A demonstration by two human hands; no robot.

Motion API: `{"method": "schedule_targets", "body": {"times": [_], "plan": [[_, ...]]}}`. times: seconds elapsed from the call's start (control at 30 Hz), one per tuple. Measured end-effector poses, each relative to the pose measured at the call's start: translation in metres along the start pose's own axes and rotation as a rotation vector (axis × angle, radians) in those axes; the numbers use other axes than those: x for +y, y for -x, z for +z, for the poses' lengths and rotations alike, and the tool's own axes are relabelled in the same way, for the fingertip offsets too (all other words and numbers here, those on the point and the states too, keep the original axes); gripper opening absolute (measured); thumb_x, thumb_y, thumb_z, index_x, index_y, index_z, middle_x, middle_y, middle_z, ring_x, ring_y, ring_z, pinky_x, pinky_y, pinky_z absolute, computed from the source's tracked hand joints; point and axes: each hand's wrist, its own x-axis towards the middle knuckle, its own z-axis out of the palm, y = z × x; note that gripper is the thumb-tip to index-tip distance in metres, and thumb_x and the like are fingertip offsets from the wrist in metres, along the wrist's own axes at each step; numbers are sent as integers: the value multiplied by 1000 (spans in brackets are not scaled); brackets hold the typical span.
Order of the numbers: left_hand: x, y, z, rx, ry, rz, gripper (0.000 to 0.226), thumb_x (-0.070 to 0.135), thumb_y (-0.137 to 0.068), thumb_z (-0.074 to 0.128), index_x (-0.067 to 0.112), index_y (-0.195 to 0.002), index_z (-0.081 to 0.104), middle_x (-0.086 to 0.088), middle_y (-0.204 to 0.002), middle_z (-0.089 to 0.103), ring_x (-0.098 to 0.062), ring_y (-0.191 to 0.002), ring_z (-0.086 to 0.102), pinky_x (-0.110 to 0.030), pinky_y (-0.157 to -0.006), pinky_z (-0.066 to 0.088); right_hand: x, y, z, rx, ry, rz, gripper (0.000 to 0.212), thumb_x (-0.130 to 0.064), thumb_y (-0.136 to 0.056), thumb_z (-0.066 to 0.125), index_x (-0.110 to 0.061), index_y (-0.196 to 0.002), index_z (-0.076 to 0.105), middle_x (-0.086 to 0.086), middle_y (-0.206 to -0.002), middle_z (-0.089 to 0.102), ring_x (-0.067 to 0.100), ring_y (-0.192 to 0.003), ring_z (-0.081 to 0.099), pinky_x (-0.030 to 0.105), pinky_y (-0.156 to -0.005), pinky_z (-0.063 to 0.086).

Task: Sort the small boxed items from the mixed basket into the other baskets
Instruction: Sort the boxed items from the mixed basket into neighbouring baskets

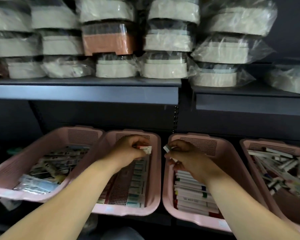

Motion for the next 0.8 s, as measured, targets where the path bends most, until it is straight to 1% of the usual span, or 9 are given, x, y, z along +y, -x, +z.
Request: {"method": "schedule_targets", "body": {"times": [0.07,0.2,0.3,0.37,0.47,0.57,0.63,0.7,0.8], "plan": [[-8,4,-13,-5,30,-27,46,-1,-88,75,43,-101,74,12,-108,76,-7,-100,72,-28,-89,61,-2,-5,10,-32,51,-28,14,-13,-94,64,-16,-107,68,9,-98,76,26,-90,74,37,-76,52],[-29,8,-36,53,18,-72,29,10,-89,77,36,-100,77,4,-97,79,-19,-91,77,-47,-93,62,-6,-17,30,-26,200,-89,13,-13,-89,68,-17,-102,69,11,-94,75,21,-86,70,39,-77,57],[-43,9,-50,111,-111,-35,21,27,-85,79,45,-97,76,9,-88,76,-14,-81,75,-40,-79,63,-6,-30,38,-40,342,-172,12,-20,-85,68,-24,-95,71,5,-82,73,19,-76,69,41,-79,57],[-49,9,-54,133,-91,-25,22,18,-90,77,39,-94,74,7,-82,74,-9,-71,71,-34,-68,57,-4,-41,43,-48,417,-230,10,-20,-85,69,-26,-94,71,-3,-78,71,9,-72,66,34,-75,53],[-57,10,-57,138,-85,-11,21,10,-97,71,31,-94,70,1,-88,66,-3,-58,63,-24,-60,47,1,-59,50,-57,594,-312,10,-23,-89,72,-29,-97,71,-11,-90,72,1,-83,66,24,-77,51],[-64,13,-62,141,-219,11,20,16,-99,69,36,-95,68,6,-100,64,-5,-77,65,-13,-58,41,4,-79,58,-72,812,-396,13,-24,-88,72,-25,-100,73,-7,-96,72,7,-87,67,31,-80,54],[-70,14,-66,155,-311,37,22,16,-98,68,37,-94,68,10,-111,59,-9,-93,60,-7,-62,36,6,-92,65,-79,966,-423,11,-22,-88,70,-23,-99,74,-5,-95,70,12,-88,66,30,-76,52],[-77,13,-66,154,-348,46,25,13,-96,68,38,-93,68,12,-113,58,-8,-96,57,-5,-63,34,8,-105,71,-101,1100,-408,11,-20,-87,68,-22,-96,74,-5,-92,66,16,-88,66,27,-71,48],[-91,10,-66,135,-353,40,34,15,-94,68,48,-91,66,16,-110,65,-7,-99,64,-20,-73,48,10,-128,80,-159,1223,-245,16,-19,-88,66,-19,-102,74,4,-100,68,22,-93,66,27,-76,50]]}}
